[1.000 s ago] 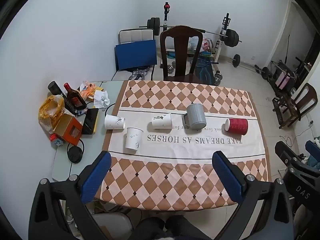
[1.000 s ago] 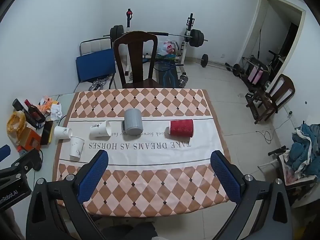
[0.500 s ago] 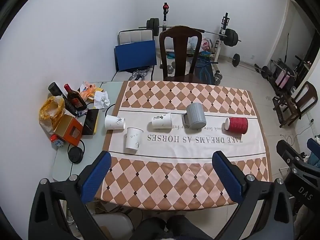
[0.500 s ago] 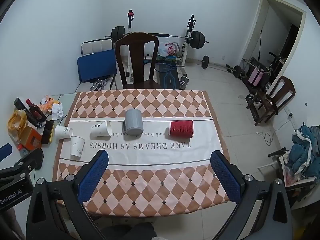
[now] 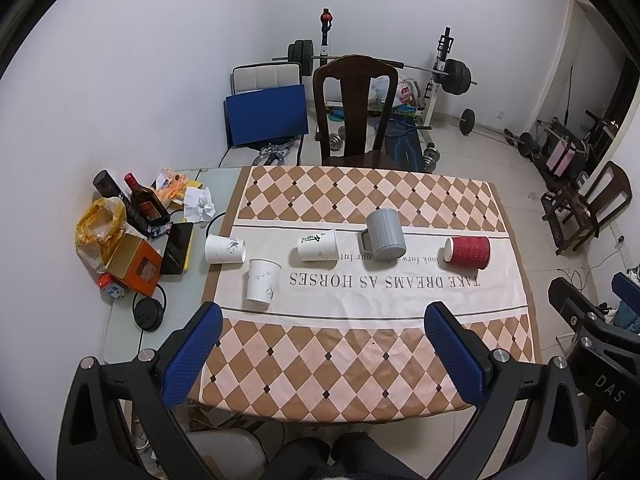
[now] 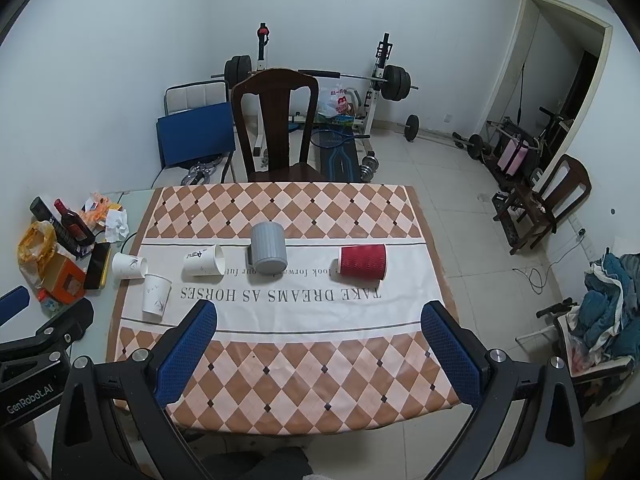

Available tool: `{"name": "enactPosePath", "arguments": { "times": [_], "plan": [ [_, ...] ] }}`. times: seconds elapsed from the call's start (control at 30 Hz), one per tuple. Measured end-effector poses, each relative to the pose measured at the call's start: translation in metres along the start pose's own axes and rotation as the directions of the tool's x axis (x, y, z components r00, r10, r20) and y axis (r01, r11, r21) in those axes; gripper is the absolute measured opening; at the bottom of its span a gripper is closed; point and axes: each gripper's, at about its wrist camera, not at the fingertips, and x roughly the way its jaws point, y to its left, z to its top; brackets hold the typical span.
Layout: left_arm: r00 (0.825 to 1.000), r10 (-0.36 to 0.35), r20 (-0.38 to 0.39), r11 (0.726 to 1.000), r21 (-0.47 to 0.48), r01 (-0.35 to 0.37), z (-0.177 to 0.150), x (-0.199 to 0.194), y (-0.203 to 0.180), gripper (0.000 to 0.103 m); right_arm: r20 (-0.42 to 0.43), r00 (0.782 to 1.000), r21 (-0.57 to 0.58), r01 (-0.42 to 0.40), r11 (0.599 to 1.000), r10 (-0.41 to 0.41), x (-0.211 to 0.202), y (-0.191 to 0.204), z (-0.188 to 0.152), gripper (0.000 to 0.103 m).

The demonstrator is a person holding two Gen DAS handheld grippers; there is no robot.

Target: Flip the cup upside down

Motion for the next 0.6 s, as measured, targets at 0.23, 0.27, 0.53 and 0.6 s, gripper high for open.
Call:
{"name": "enactPosePath", "arguments": {
  "times": [0.23, 0.27, 0.53, 0.6],
  "plan": [
    [1.0, 0.001, 0.003, 1.0, 0.002, -0.001, -0.0009, -0.0001, -0.0013, 0.103, 0.001, 1.0, 0.0, 0.0, 1.0, 0.0, 0.0004, 0.0002, -0.0016, 0.103],
    [1.0, 0.0, 0.002, 1.0, 0.002, 0.0, -0.0008, -0.0001, -0.0011, 0.103, 0.001, 1.0, -0.002, 0.0, 1.0, 0.0, 0.0013, 0.0008, -0.0021, 0.103],
    [1.0, 0.001, 0.004, 1.0, 0.002, -0.001, -0.0006, -0.0003, -0.002, 0.103, 0.002, 1.0, -0.002, 0.0, 1.0, 0.0, 0.0005, 0.0008, -0.0027, 0.103],
    [1.0, -0.001, 0.005, 1.0, 0.002, 0.001, -0.0017, -0.0004, -0.0019, 0.103, 0.005, 1.0, -0.003, -0.001, 1.0, 0.001, 0.0002, 0.0011, -0.003, 0.103]
  ]
}}
